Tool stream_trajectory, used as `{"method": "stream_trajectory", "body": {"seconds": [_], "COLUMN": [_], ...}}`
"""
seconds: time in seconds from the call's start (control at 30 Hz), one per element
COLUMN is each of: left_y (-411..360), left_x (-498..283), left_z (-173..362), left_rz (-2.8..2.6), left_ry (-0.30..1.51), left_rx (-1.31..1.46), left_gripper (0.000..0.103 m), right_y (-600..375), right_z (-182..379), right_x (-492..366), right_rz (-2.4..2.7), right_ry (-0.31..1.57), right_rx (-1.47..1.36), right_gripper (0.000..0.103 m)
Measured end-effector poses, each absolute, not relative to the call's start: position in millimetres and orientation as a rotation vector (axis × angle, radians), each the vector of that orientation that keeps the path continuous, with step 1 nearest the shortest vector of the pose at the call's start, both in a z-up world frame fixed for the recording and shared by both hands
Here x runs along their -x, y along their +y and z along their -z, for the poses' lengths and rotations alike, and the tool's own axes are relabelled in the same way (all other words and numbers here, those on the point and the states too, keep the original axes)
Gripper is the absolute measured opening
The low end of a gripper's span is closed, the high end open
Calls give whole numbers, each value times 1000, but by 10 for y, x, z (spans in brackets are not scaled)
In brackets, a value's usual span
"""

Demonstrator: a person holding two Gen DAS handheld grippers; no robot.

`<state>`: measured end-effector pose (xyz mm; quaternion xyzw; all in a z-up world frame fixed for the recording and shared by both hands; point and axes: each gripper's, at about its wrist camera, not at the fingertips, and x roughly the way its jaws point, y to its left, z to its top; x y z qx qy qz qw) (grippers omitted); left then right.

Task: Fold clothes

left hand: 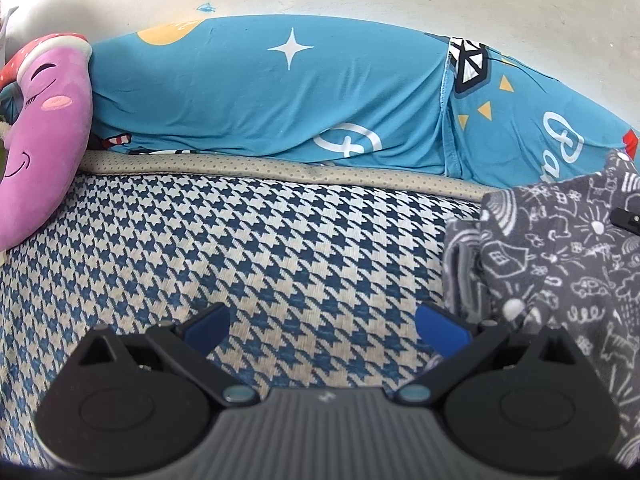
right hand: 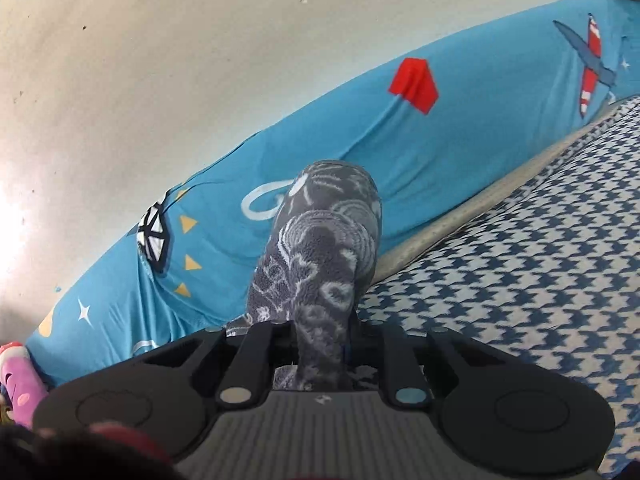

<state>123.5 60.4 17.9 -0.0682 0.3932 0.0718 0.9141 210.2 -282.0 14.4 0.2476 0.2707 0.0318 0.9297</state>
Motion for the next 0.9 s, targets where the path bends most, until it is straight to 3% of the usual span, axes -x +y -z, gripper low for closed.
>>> {"method": "stream_trajectory", "body": {"seconds": [0.9], "left_y": [167], "left_x": [-887], "left_z": [-267], "left_rz": [-32], "left_ry": [827], "left_rx": [110], "left_gripper": [103], "right_y": [-3839], "right_z": [-123], "right_x": [-1358], "right_rz": [190], "right_ry": [567], "right_rx": [-556], "right_gripper": [16]}}
